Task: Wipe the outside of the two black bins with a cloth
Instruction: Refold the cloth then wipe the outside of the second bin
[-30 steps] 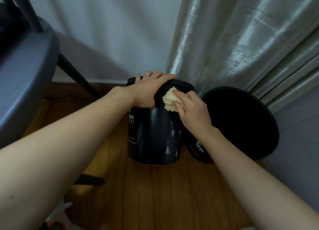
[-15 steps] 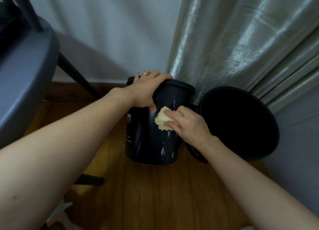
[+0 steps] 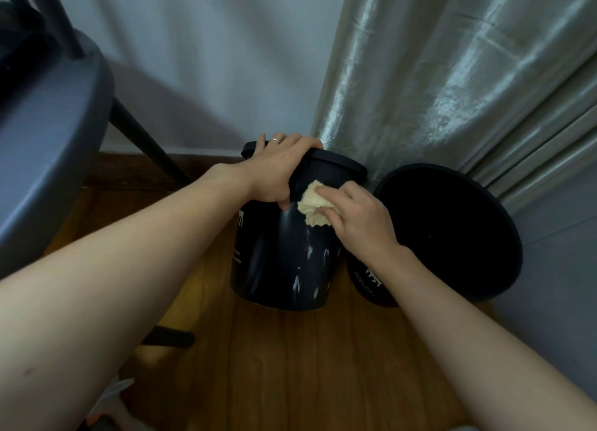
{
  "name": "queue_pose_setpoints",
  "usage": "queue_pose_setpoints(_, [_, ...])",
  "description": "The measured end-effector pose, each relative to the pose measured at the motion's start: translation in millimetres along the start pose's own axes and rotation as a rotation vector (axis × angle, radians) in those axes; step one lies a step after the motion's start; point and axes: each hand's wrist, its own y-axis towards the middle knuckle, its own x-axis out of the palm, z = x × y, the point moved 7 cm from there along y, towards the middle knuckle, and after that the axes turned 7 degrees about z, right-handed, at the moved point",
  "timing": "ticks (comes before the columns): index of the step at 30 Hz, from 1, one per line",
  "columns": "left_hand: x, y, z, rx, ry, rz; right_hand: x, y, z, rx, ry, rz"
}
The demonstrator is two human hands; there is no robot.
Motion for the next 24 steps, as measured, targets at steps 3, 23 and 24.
queue_pose_setpoints(3, [0, -1, -2, 0.000, -0.018, 0.006, -4, 14, 7, 0.080, -0.039, 0.063])
queue_pose_setpoints(23, [0, -2, 2, 0.060, 0.052, 0.024, 10, -28, -12, -0.046, 0.083, -0.030])
queue_pose_setpoints(24, [0, -2, 1, 0.058, 0.052, 0.024, 12, -34, -15, -0.078, 0.093, -0.059])
